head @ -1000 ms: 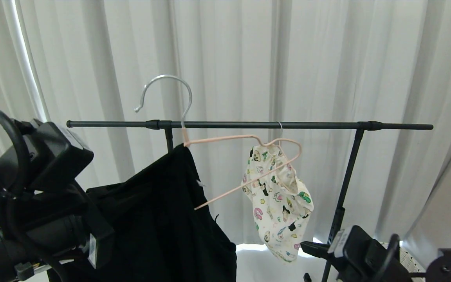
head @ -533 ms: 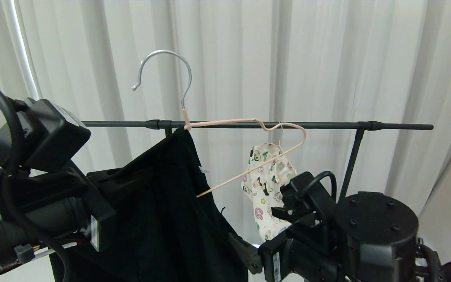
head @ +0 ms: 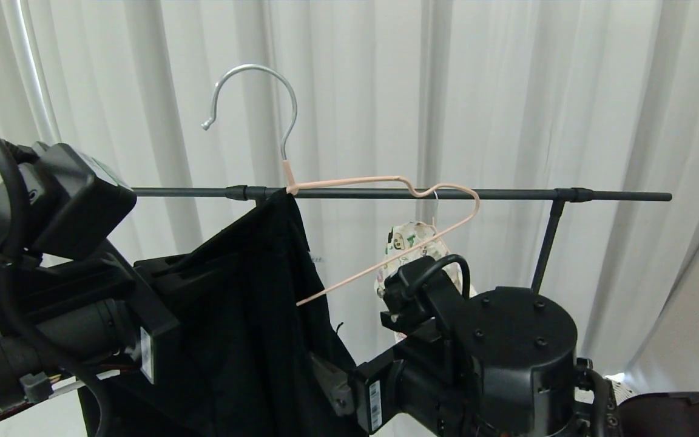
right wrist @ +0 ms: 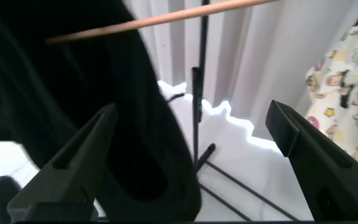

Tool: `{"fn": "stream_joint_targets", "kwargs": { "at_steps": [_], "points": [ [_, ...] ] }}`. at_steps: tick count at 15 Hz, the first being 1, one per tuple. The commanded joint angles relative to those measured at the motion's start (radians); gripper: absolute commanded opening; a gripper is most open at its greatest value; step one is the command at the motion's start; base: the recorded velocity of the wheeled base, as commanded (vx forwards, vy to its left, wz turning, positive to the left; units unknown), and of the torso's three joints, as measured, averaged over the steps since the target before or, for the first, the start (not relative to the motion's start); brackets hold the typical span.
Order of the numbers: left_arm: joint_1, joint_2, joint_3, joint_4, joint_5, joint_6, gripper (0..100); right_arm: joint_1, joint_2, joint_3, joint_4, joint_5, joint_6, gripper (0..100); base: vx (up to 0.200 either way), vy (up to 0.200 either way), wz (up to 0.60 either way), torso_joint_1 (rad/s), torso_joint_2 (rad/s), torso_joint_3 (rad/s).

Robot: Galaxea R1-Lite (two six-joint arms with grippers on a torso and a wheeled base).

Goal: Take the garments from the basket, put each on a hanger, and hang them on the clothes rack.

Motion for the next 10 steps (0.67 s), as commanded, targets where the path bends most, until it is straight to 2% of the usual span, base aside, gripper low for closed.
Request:
{"fn": "stream_joint_targets", "kwargs": {
  "at_steps": [1, 3, 5, 7, 10],
  "points": [
    [0.0, 0.002, 0.002, 0.0, 0.0, 0.0, 0, 0.052, 0.01, 0.001, 0.001, -0.001, 0.001, 100, 0.0, 0.0, 0.0, 0.0, 0.0, 0.0],
    [-0.001, 0.003, 0.0, 0.0, 0.0, 0.0, 0, 0.079, 0.022, 0.003, 0.002, -0.003, -0.001, 100, 0.0, 0.0, 0.0, 0.0, 0.0, 0.0],
    [-0.003, -0.003, 0.002, 0.0, 0.0, 0.0, 0, 0.042, 0.054, 0.003, 0.002, -0.053, -0.001, 100, 0.0, 0.0, 0.0, 0.0, 0.0, 0.0],
    [-0.001, -0.007, 0.002, 0.0, 0.0, 0.0, 0, 0.005, 0.065, 0.01, 0.005, -0.064, -0.004, 100, 0.0, 0.0, 0.0, 0.0, 0.0, 0.0],
    [-0.001, -0.007, 0.006, -0.005, 0.0, 0.0, 0, -0.033, 0.057, 0.084, 0.007, -0.079, -0.03, 100, 0.0, 0.0, 0.0, 0.0, 0.0, 0.0]
  ]
}}
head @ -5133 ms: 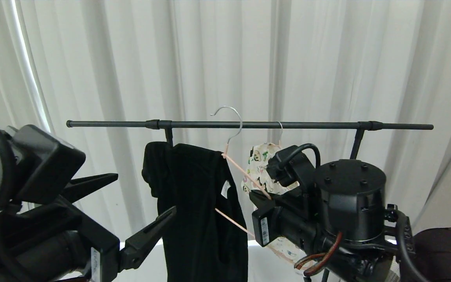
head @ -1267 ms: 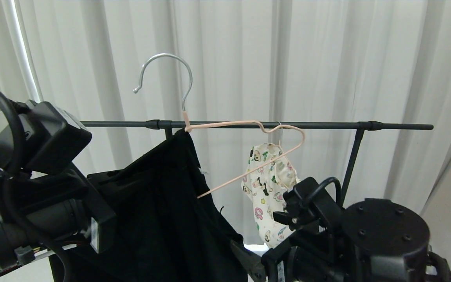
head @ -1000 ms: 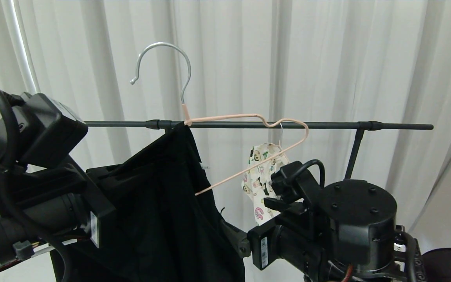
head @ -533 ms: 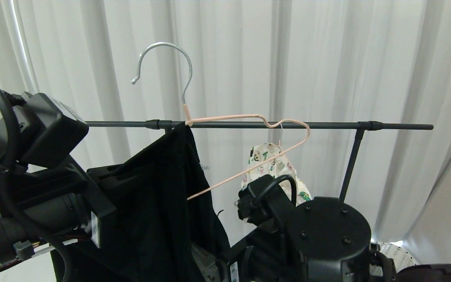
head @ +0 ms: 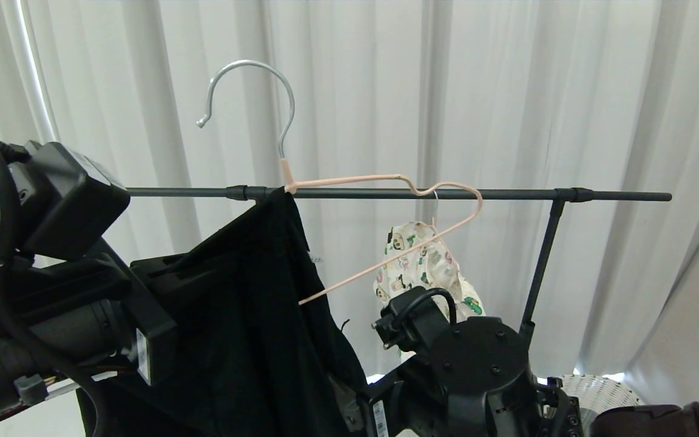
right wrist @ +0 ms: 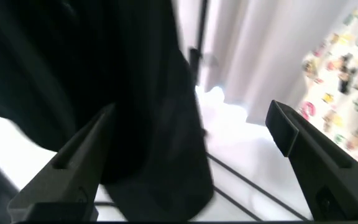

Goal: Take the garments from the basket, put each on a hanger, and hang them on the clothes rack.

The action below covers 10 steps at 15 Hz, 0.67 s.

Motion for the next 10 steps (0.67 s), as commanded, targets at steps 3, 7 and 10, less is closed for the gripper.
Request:
{"fn": "stream_joint_targets", "kwargs": {
  "at_steps": [3, 7, 10],
  "points": [
    [0.001, -0.013, 0.028, -0.001, 0.0, 0.0, 0, -0.099, -0.034, 0.127, -0.001, -0.045, -0.078, 100, 0.0, 0.0, 0.0, 0.0, 0.0, 0.0],
    [0.002, -0.049, 0.091, -0.001, 0.0, 0.0, 0, -0.238, -0.048, 0.15, -0.015, -0.068, -0.2, 100, 0.0, 0.0, 0.0, 0.0, 0.0, 0.0],
    [0.002, -0.105, 0.158, 0.001, 0.002, 0.003, 0, -0.307, -0.048, 0.154, -0.053, -0.069, -0.238, 100, 0.0, 0.0, 0.0, 0.0, 0.0, 0.0]
  ]
}}
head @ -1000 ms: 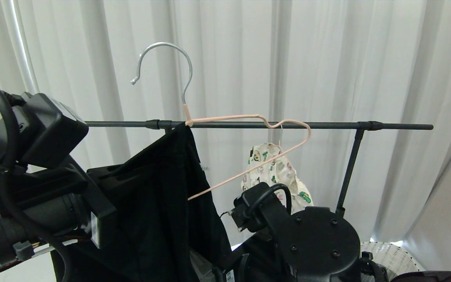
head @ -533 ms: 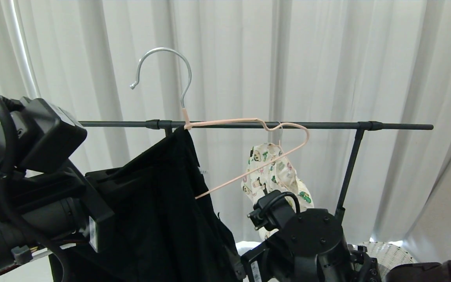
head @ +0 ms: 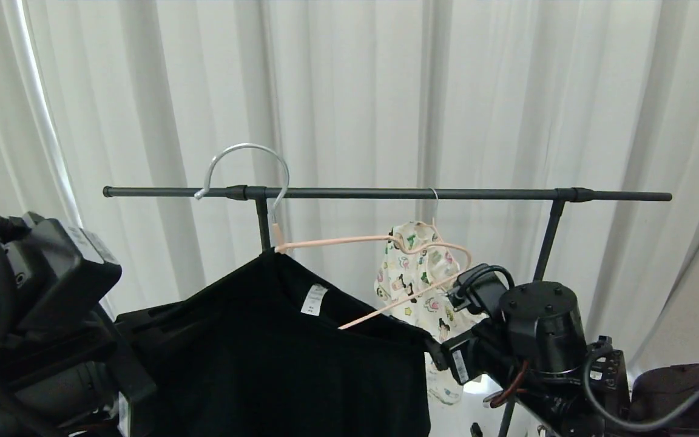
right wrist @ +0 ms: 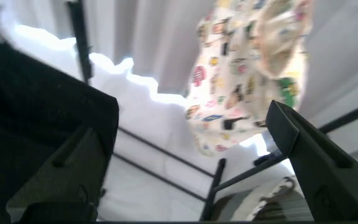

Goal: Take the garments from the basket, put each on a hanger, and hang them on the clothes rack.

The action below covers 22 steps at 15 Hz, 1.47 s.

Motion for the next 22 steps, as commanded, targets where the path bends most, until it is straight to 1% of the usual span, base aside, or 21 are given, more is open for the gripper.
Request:
{"fn": "stream_joint_targets", "kwargs": {
  "at_steps": [1, 2, 3, 6, 9, 11, 13, 16, 18, 22],
  "points": [
    [0.0, -0.085, 0.093, -0.002, 0.0, 0.024, 0, -0.079, -0.003, 0.002, -0.033, -0.021, -0.045, 100, 0.0, 0.0, 0.0, 0.0, 0.0, 0.0],
    [0.0, -0.105, 0.133, -0.002, 0.001, 0.043, 0, -0.105, -0.005, 0.002, -0.05, -0.024, -0.057, 100, 0.0, 0.0, 0.0, 0.0, 0.0, 0.0],
    [0.002, -0.111, 0.159, -0.002, 0.001, 0.043, 0, -0.122, -0.009, 0.002, -0.059, -0.024, -0.058, 100, 0.0, 0.0, 0.0, 0.0, 0.0, 0.0],
    [0.002, -0.108, 0.202, -0.002, 0.0, 0.043, 0, -0.148, -0.04, 0.011, -0.059, -0.024, -0.066, 100, 0.0, 0.0, 0.0, 0.0, 0.0, 0.0],
    [0.002, -0.086, 0.228, -0.001, -0.002, 0.043, 0, -0.148, -0.078, 0.016, -0.059, -0.017, -0.068, 100, 0.0, 0.0, 0.0, 0.0, 0.0, 0.0],
    [0.0, -0.039, 0.234, -0.001, -0.008, 0.043, 0, -0.146, -0.12, 0.022, -0.059, -0.004, -0.086, 100, 0.0, 0.0, 0.0, 0.0, 0.0, 0.0],
    [-0.003, 0.019, 0.228, -0.001, -0.008, 0.043, 0, -0.143, -0.177, 0.042, -0.059, 0.055, -0.12, 100, 0.0, 0.0, 0.0, 0.0, 0.0, 0.0],
    [-0.001, 0.087, 0.202, -0.004, -0.005, 0.038, 0, -0.143, -0.25, 0.117, -0.059, 0.138, -0.195, 100, 0.0, 0.0, 0.0, 0.0, 0.0, 0.0],
    [-0.001, 0.092, 0.182, -0.004, -0.005, 0.033, 0, -0.142, -0.264, 0.156, -0.059, 0.174, -0.21, 100, 0.0, 0.0, 0.0, 0.0, 0.0, 0.0],
    [0.016, 0.095, 0.15, -0.004, 0.0, 0.001, 0, -0.087, -0.259, 0.166, -0.059, 0.243, -0.218, 100, 0.0, 0.0, 0.0, 0.0, 0.0, 0.0]
  ]
}}
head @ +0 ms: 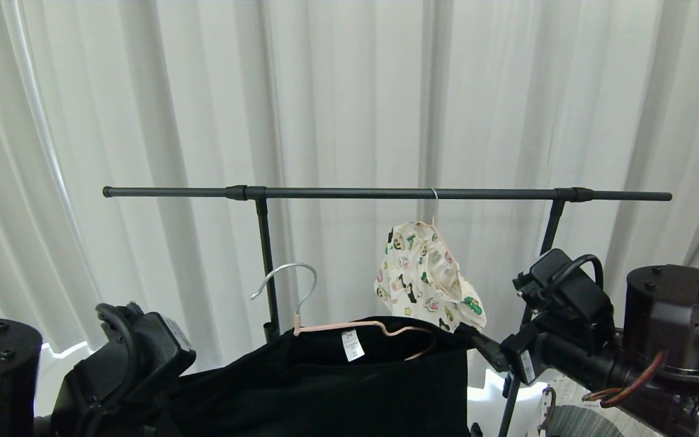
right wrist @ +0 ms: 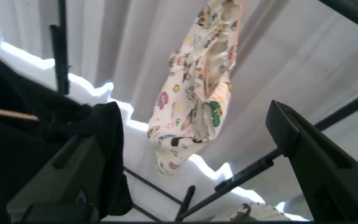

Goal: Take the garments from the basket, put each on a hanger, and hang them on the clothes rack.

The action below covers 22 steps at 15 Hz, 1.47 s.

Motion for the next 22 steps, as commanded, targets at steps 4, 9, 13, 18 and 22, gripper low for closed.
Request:
{"fn": "stream_joint_targets", "kwargs": {
  "at_steps": [4, 9, 13, 18, 22],
  "points": [
    [0.032, 0.021, -0.03, -0.002, 0.018, -0.034, 0, 0.17, 0.004, 0.019, -0.001, 0.011, 0.0, 100, 0.0, 0.0, 0.0, 0.0, 0.0, 0.0],
    [0.032, 0.02, -0.028, -0.002, 0.021, -0.037, 0, 0.242, -0.017, 0.065, -0.001, 0.01, -0.01, 100, 0.0, 0.0, 0.0, 0.0, 0.0, 0.0],
    [0.055, 0.049, -0.013, -0.002, 0.138, -0.039, 0, 0.269, -0.03, 0.018, -0.004, 0.024, -0.043, 100, 0.0, 0.0, 0.0, 0.0, 0.0, 0.0],
    [0.031, 0.024, -0.011, -0.003, 0.14, -0.05, 0, 0.277, -0.027, 0.002, -0.041, 0.024, -0.106, 100, 0.0, 0.0, 0.0, 0.0, 0.0, 0.0],
    [-0.015, -0.074, 0.055, -0.04, -0.071, -0.054, 0, 0.229, -0.024, -0.053, 0.053, 0.059, -0.111, 100, 0.0, 0.0, 0.0, 0.0, 0.0, 0.0]
  ]
}}
